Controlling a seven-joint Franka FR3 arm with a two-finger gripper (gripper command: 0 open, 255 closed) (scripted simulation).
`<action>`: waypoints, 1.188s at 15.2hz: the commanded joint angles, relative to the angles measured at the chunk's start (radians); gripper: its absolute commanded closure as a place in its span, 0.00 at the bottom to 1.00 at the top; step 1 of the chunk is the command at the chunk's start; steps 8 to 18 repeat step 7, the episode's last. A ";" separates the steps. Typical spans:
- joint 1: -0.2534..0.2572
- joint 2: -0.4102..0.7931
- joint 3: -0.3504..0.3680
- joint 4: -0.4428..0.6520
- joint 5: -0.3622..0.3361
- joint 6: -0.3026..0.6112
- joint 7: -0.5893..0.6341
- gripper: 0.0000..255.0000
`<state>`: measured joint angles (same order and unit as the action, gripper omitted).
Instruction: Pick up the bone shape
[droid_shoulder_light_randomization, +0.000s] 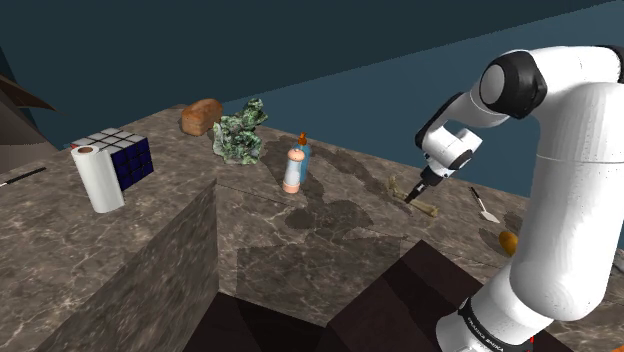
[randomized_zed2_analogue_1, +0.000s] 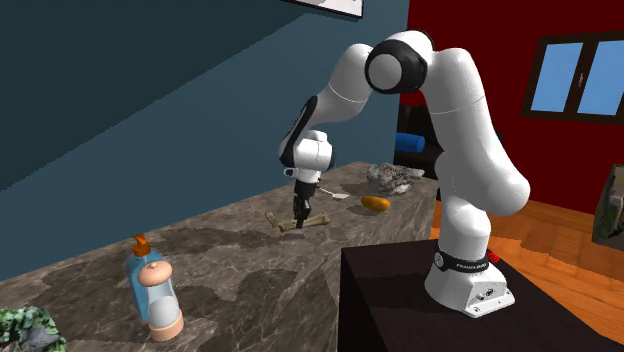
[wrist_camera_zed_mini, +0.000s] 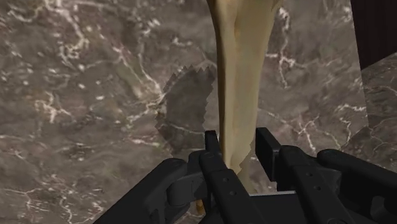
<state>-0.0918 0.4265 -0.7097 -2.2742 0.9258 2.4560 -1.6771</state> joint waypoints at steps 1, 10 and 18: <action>0.012 -0.023 -0.020 -0.004 -0.032 -0.010 0.022 1.00; 0.046 -0.079 -0.063 -0.014 -0.104 -0.027 0.078 1.00; 0.046 -0.079 -0.063 -0.014 -0.104 -0.027 0.078 1.00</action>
